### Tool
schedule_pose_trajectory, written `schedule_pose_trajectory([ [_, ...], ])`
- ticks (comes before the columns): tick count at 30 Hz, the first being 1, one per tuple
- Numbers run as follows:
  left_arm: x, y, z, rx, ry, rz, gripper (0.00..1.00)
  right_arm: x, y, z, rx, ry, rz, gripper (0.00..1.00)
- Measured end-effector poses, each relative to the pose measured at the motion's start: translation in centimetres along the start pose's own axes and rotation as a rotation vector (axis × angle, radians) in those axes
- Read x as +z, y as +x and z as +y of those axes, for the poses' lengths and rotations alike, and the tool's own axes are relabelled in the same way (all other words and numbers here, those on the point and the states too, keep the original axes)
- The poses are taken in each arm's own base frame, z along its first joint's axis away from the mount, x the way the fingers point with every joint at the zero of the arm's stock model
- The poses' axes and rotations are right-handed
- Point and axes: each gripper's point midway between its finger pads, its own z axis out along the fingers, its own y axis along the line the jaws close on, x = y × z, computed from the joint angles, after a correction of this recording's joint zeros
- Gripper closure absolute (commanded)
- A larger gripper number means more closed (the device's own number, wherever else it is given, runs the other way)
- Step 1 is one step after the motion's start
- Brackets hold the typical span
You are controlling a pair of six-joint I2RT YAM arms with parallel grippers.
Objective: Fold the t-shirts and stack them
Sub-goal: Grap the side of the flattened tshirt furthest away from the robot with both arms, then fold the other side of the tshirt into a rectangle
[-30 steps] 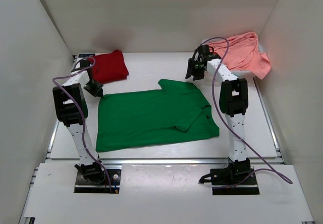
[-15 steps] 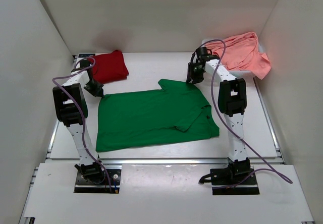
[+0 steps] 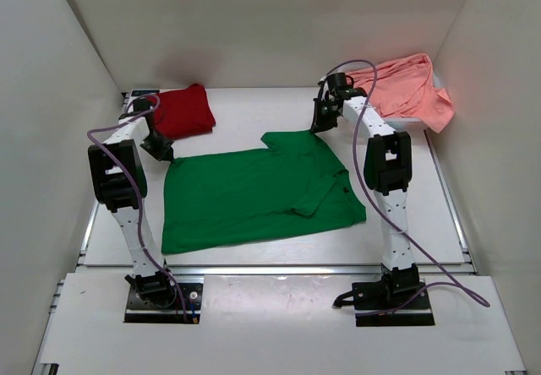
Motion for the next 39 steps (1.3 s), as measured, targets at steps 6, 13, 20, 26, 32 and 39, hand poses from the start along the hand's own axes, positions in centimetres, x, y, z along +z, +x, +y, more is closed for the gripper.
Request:
schedule_pose_trajectory([
  [6, -1.2, -0.2, -0.2, 0.015, 0.022, -0.001, 1.00, -2.2, -0.4, 0.5, -0.020, -0.017, -0.021, 1.00],
  [13, -4.3, 2.2, 1.9, 0.024, 0.052, 0.001, 1.00, -8.2, 2.1, 1.2, -0.034, -0.040, -0.040, 1.00],
  [20, -7.0, 3.6, 4.4, 0.029, 0.066, -0.025, 1.00, -10.7, 5.4, 1.1, -0.030, -0.087, -0.060, 1.00],
  [26, -7.7, 5.1, 6.8, 0.030, 0.047, -0.020, 1.00, -11.7, 11.2, 0.2, -0.001, -0.109, -0.015, 1.00],
  [32, -8.0, 6.9, 9.1, 0.009, 0.024, -0.005, 1.00, -12.9, 14.8, 0.2, 0.001, -0.134, -0.021, 1.00],
  [39, -7.8, 9.1, 11.2, 0.008, -0.008, 0.024, 1.00, -13.5, 17.2, -0.3, 0.007, -0.135, -0.032, 1.00],
])
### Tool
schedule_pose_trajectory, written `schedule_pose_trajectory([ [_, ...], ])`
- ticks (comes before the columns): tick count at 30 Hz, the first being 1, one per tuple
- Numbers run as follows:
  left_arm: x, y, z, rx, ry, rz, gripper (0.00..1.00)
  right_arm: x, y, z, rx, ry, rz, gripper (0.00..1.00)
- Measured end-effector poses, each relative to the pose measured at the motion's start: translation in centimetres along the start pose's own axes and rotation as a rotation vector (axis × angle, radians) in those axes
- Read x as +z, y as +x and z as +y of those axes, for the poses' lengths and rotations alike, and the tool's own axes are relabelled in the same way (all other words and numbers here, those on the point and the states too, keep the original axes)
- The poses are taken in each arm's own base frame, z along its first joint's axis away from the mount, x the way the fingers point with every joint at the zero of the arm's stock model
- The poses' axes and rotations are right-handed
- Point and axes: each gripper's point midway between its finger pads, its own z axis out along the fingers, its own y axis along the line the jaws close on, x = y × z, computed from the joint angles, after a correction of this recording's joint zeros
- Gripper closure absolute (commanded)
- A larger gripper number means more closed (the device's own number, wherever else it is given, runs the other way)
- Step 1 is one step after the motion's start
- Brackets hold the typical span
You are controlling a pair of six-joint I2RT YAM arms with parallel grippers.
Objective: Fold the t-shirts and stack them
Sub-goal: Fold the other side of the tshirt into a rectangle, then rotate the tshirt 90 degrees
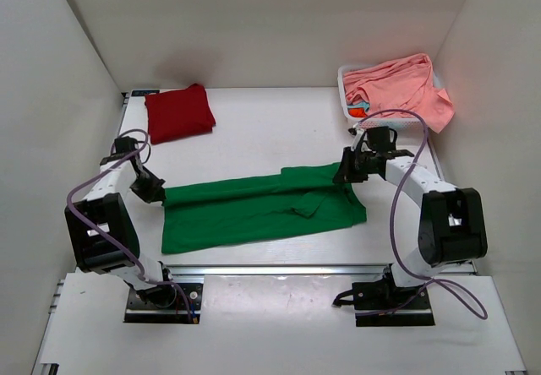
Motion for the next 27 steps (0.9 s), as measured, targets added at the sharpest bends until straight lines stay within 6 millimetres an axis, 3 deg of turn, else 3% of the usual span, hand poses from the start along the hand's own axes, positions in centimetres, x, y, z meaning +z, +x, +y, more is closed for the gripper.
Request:
schedule_pose_trajectory([
  [10, 0.3, 0.7, 0.9, 0.002, -0.016, 0.006, 1.00, -0.5, 1.1, -0.4, -0.003, 0.001, -0.027, 1.00],
  [12, 0.6, 1.2, 1.5, -0.006, -0.029, 0.019, 0.83, -0.4, 2.2, -0.3, -0.009, -0.004, -0.024, 0.98],
  [14, 0.9, 1.7, 2.3, -0.017, -0.051, 0.034, 0.57, -0.5, 3.9, -0.3, -0.003, -0.005, -0.007, 0.95],
  [15, 0.9, 1.8, 2.7, -0.021, -0.064, 0.037, 0.52, -0.6, 5.0, -0.3, 0.000, -0.002, 0.002, 0.93],
  [20, 0.9, 1.7, 3.3, -0.043, -0.095, 0.031, 0.48, -2.4, 9.6, -0.1, 0.010, 0.023, 0.016, 0.81],
  [23, 0.2, 1.1, 2.3, -0.032, -0.082, 0.017, 0.54, -3.7, 10.1, -0.4, 0.024, 0.055, -0.027, 0.76],
  [27, -1.1, -0.9, -1.5, 0.032, 0.006, -0.050, 0.62, -4.5, 9.2, -1.0, 0.060, 0.102, -0.076, 0.72],
])
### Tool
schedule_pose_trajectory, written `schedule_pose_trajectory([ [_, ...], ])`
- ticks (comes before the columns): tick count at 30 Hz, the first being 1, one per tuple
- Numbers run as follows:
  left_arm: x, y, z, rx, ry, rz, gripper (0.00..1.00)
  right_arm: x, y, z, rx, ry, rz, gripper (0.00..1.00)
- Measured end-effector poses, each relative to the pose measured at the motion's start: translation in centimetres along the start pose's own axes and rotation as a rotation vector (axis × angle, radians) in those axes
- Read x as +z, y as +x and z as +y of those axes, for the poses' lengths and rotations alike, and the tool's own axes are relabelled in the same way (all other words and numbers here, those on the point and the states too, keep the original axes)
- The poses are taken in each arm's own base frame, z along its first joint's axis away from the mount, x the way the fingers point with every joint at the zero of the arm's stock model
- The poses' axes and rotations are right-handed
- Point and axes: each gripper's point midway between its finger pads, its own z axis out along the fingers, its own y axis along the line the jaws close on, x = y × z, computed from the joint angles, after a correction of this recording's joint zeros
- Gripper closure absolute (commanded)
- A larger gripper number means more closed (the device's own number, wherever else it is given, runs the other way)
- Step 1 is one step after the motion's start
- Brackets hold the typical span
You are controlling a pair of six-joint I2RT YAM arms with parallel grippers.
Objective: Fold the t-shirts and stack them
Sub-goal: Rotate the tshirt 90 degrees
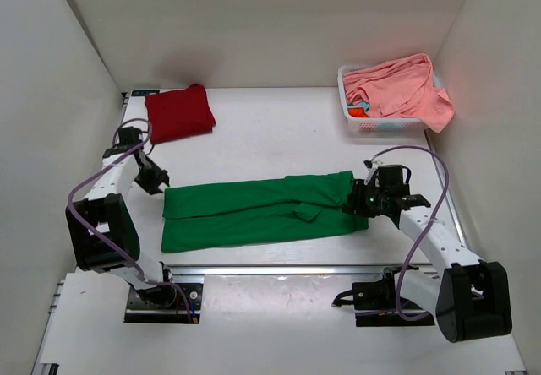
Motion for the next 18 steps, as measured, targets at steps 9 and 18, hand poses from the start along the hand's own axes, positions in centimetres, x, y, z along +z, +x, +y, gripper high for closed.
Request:
schedule_pose_trajectory([
  [9, 4.3, 5.2, -7.4, 0.299, 0.048, 0.123, 0.67, 3.0, 0.8, -0.3, 0.070, 0.110, 0.160, 0.72],
  [18, 3.4, 13.2, -5.8, 0.414, 0.036, 0.234, 0.73, 11.0, -7.2, 0.8, 0.078, 0.182, 0.303, 0.72],
])
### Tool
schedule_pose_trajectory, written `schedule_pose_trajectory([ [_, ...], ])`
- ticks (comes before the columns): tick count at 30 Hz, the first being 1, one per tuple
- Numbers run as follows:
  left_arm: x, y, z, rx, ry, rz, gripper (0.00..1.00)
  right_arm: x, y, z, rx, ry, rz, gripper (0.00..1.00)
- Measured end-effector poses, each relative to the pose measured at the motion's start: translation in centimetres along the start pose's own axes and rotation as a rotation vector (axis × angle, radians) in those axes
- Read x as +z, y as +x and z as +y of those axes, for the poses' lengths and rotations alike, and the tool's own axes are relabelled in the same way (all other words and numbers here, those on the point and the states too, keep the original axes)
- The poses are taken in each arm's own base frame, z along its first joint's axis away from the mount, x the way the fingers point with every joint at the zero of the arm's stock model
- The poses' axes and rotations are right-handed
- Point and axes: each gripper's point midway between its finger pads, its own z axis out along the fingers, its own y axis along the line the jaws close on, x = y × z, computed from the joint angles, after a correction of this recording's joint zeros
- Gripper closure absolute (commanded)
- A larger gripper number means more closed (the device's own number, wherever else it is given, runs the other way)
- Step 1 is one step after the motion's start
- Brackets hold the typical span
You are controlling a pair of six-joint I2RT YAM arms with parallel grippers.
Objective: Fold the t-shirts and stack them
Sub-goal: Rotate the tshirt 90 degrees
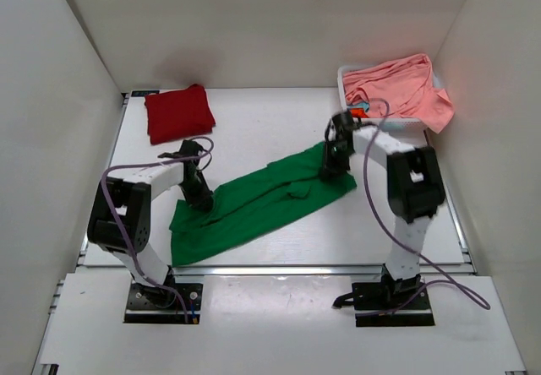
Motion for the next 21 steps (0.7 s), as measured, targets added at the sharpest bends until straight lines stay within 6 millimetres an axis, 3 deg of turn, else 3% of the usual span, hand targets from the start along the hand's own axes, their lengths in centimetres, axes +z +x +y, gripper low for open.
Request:
schedule_pose_trajectory([
  [2, -0.5, 2.3, 0.3, 0.006, 0.017, 0.029, 0.80, 1.5, -6.2, 2.1, -0.034, -0.010, -0.036, 0.72],
  [5, -1.4, 8.1, 1.0, 0.027, 0.036, 0.159, 0.88, 4.2, -16.5, 5.7, -0.104, -0.083, -0.198, 0.70],
  [7, -2.6, 10.9, 0.7, 0.030, 0.067, 0.236, 0.90, 4.1, -20.2, 7.4, -0.143, -0.116, -0.275, 0.70],
  [9, -3.9, 11.6, 0.0, 0.013, 0.115, 0.255, 0.86, 2.7, -22.0, 8.8, -0.176, -0.136, -0.324, 0.70],
  [12, -6.6, 10.3, -1.4, -0.044, 0.214, 0.216, 0.79, -0.7, -22.6, 10.7, -0.222, -0.159, -0.378, 0.70],
  [14, -8.7, 8.2, -2.9, -0.084, 0.297, 0.166, 0.78, -3.0, -21.9, 11.9, -0.254, -0.166, -0.397, 0.69],
  [18, -11.9, 3.1, -6.8, -0.080, 0.418, 0.068, 0.78, -7.9, -17.5, 13.2, -0.295, -0.186, -0.405, 0.69],
  [21, -12.3, 0.1, -10.7, -0.017, 0.462, 0.057, 0.78, -10.6, -11.3, 12.4, -0.308, -0.208, -0.382, 0.69],
])
